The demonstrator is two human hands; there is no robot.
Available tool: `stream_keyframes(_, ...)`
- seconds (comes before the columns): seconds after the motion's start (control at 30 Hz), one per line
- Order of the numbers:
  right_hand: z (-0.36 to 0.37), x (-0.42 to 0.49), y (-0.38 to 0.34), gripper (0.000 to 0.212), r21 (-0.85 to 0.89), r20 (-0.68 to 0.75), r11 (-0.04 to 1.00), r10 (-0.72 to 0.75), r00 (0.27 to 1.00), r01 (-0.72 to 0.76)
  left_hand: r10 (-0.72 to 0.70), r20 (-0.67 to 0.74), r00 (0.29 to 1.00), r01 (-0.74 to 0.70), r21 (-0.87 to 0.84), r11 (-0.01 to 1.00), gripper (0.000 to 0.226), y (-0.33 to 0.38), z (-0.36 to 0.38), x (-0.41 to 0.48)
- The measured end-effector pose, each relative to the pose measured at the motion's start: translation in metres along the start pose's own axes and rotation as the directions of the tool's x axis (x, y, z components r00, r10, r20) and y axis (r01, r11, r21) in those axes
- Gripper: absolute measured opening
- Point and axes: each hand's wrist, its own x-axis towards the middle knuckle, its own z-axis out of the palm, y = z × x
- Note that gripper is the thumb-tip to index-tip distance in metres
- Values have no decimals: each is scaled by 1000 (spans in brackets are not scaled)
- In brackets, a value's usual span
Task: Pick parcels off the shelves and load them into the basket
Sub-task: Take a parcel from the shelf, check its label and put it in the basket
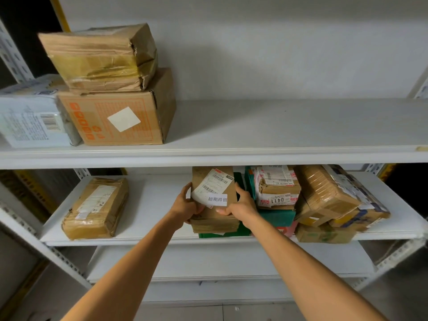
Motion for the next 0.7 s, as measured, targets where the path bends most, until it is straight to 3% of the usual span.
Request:
stream_keyframes(0.33, 7, -16, 11, 126, -97, 11, 994, -48, 999, 49, 112, 13, 994, -112, 29, 993, 94, -16, 1, -26)
stream_keyframes(0.57, 19, -47, 39, 122, -79, 15, 996, -50, 999, 51, 191, -40, 981, -189, 45, 981, 95, -50, -3, -57)
stream_keyframes(0.7, 28, -75, 55, 119, -17, 33, 999, -42, 999, 42, 138, -5, 990, -137, 71, 988, 95, -65, -13, -72)
